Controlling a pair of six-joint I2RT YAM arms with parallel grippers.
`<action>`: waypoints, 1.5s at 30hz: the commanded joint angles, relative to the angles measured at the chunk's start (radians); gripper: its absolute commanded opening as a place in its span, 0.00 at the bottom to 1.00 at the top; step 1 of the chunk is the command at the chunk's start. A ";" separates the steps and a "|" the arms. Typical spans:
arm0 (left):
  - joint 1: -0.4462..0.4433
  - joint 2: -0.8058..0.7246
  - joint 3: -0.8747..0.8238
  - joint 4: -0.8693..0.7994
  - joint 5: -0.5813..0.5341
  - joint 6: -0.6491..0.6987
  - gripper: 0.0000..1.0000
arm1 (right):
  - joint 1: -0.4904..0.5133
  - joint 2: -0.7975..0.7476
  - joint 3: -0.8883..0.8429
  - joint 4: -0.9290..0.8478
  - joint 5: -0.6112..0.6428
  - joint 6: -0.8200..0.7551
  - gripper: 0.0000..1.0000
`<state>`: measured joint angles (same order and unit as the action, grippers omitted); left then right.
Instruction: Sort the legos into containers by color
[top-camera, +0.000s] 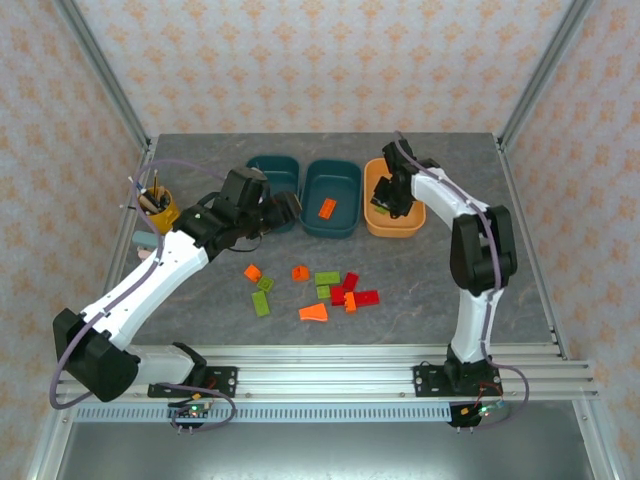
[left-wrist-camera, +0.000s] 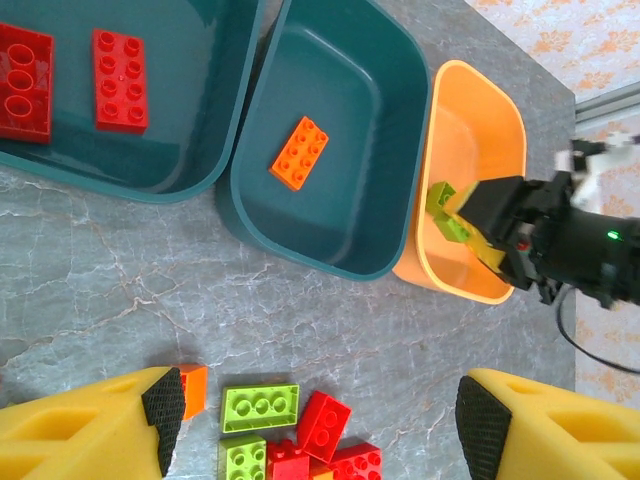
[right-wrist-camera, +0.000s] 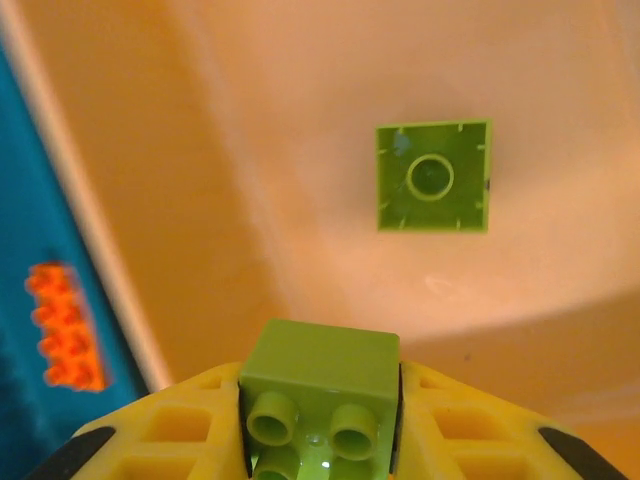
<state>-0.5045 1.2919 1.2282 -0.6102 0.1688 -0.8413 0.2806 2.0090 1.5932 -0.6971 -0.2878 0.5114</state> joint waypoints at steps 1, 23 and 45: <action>-0.014 -0.020 0.015 0.003 -0.029 -0.018 0.75 | -0.021 0.069 0.073 -0.092 -0.072 -0.024 0.36; 0.048 -0.118 -0.185 -0.310 -0.135 -0.192 0.80 | 0.214 -0.516 -0.336 0.314 0.003 -0.244 0.59; 0.175 0.295 -0.316 -0.039 -0.047 -0.317 0.63 | 0.574 -0.731 -0.681 0.520 -0.001 -0.277 0.66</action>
<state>-0.3393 1.5719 0.8848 -0.6380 0.1719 -1.1309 0.8505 1.2984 0.9051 -0.1890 -0.3145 0.2455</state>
